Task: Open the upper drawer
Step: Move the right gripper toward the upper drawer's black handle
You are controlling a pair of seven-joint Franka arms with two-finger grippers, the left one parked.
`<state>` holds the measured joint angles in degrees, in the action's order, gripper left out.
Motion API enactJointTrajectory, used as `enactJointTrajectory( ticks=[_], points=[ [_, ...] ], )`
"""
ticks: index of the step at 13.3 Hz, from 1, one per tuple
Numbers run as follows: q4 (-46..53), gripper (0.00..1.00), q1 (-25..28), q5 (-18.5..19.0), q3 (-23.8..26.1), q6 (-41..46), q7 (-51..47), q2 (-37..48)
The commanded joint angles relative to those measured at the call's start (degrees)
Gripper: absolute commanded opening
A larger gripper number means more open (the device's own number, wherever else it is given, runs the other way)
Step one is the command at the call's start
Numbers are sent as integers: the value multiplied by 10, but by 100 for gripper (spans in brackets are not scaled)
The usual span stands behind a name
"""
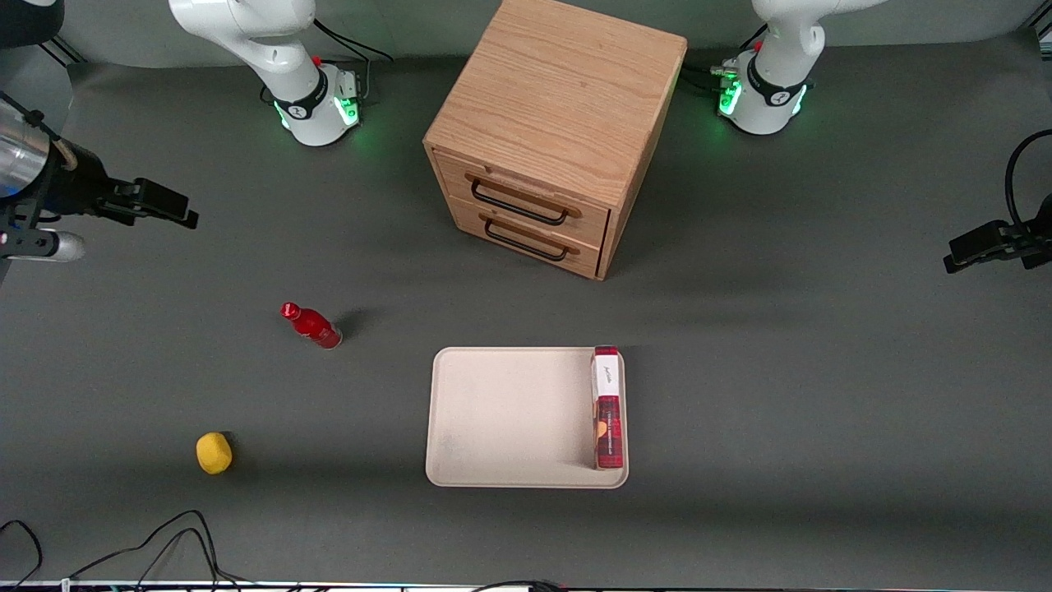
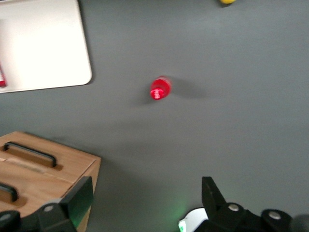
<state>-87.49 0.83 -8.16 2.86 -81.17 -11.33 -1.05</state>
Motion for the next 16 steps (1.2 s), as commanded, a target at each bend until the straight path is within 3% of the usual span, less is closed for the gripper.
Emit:
enactJointTrajectory(
  ticks=[1, 9, 16],
  points=[
    [14, 100, 6, -47, -2, -7, -7, -18],
    [58, 100, 7, -52, 96, -77, -15, -75],
    [103, 100, 98, -33, 117, -96, 45, -135]
  ],
)
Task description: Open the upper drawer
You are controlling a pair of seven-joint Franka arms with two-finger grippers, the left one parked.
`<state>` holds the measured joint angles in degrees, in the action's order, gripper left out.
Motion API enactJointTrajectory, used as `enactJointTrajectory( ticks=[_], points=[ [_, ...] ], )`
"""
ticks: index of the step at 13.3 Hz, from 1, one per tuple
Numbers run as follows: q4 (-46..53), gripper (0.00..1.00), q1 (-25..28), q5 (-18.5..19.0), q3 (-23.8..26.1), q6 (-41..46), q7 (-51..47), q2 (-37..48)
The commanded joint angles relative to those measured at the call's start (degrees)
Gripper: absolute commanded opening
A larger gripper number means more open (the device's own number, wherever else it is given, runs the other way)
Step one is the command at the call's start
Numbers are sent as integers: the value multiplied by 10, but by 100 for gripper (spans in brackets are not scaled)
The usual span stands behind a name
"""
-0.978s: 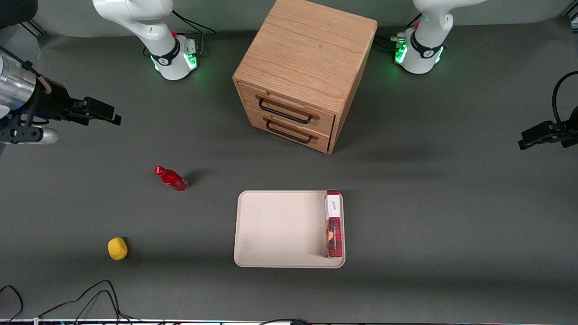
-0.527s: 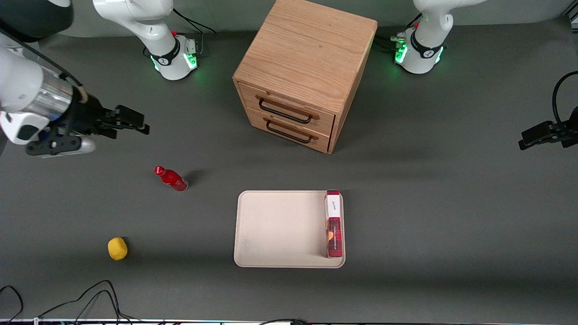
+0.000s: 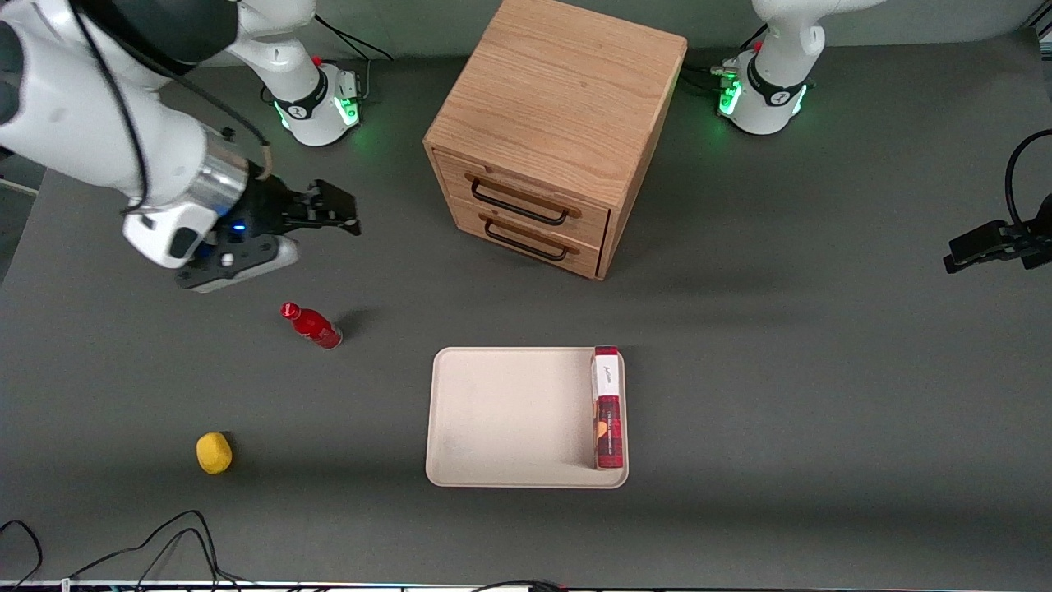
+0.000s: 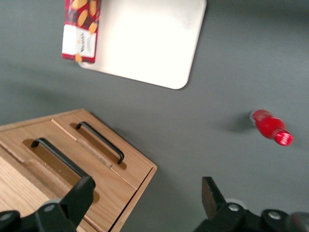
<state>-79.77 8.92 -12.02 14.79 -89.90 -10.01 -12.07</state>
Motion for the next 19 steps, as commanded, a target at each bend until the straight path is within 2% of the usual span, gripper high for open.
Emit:
enactJointTrajectory(
  ticks=[1, 7, 9, 19],
  points=[
    [27, 100, 33, 3, -1, -18, 45, -37],
    [25, 100, 95, 10, 0, -45, 234, -71],
    [24, 100, 107, 22, 0, -58, 262, -77],
    [9, 100, 183, 24, 1, -106, 357, -124]
  ],
)
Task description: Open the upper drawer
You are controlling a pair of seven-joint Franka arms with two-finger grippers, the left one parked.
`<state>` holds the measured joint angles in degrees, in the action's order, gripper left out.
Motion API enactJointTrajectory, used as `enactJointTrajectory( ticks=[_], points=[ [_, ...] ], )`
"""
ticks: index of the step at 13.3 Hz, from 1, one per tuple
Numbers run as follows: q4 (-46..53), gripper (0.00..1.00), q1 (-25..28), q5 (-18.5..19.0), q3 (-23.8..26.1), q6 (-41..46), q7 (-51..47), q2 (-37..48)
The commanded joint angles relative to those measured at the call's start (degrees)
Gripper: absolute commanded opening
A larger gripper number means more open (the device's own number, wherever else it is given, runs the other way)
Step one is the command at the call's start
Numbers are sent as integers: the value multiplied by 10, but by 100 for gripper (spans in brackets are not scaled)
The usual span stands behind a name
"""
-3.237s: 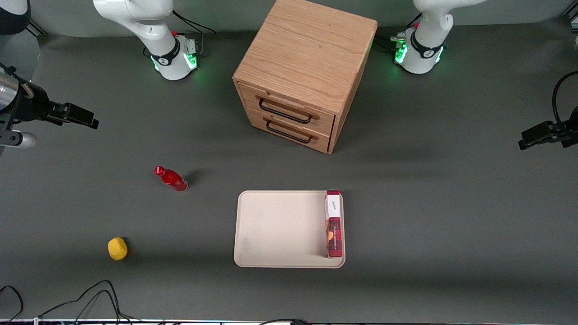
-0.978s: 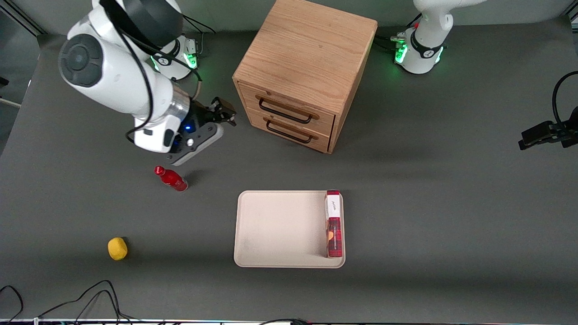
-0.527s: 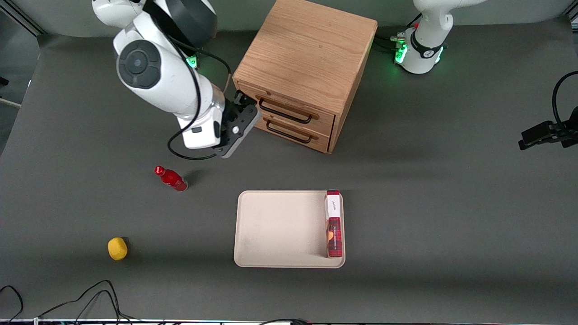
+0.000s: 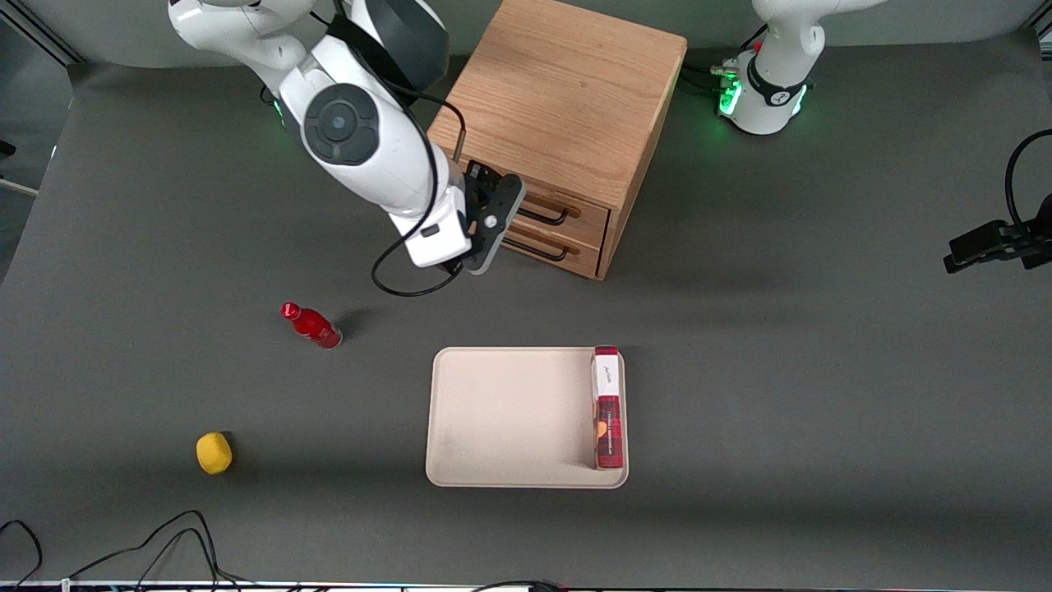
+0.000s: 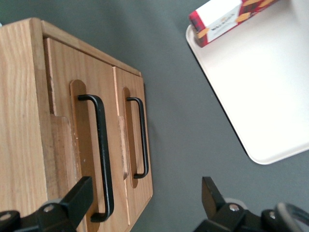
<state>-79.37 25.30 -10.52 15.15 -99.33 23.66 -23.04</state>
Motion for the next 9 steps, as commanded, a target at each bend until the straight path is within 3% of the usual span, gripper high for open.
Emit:
enactJointTrajectory(
  ticks=[1, 9],
  points=[
    [-3, 100, 27, 9, -3, -20, 20, -15],
    [-39, 100, 30, 21, 5, -48, 33, -14]
  ],
)
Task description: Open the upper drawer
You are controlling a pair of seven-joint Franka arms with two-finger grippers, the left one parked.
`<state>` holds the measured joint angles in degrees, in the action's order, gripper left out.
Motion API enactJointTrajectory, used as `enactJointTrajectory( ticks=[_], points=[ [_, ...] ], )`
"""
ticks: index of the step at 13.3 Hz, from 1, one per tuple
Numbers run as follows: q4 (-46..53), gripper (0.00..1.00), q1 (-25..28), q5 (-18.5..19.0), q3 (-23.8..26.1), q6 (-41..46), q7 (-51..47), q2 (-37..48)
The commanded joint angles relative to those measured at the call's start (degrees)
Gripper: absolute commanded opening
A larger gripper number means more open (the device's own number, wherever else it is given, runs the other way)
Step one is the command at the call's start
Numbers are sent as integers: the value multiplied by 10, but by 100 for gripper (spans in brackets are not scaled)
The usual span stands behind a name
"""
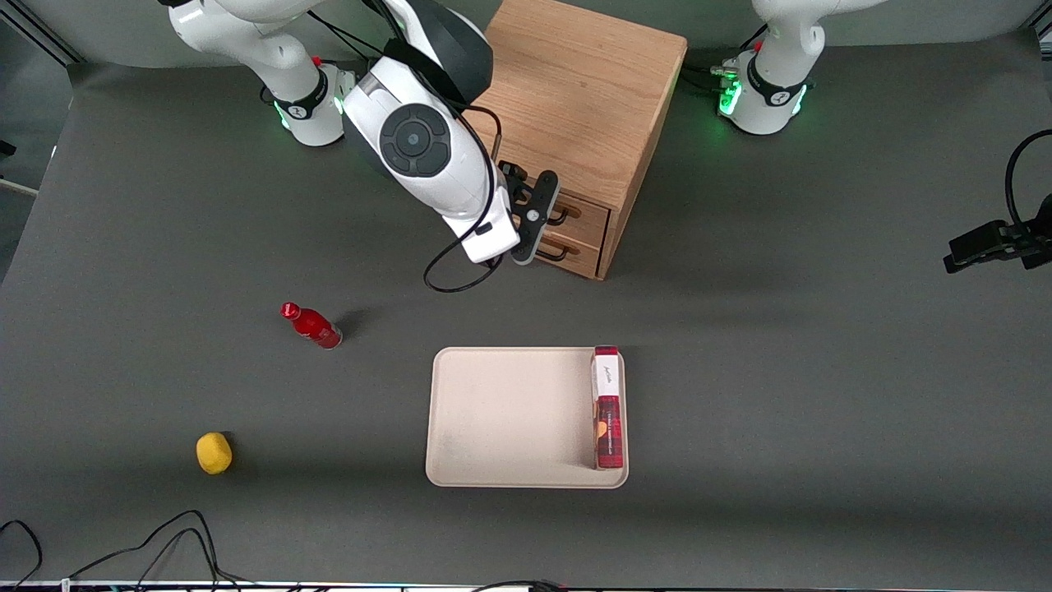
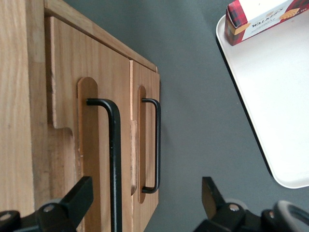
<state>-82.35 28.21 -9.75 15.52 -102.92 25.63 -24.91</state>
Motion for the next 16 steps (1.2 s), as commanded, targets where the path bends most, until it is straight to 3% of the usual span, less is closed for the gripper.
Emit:
enactJointTrajectory(
  ticks=[1, 16],
  points=[
    [-17, 100, 1, 13, 1, -16, 13, 7],
    [-86, 100, 0, 25, 12, -73, 6, 26]
  ],
)
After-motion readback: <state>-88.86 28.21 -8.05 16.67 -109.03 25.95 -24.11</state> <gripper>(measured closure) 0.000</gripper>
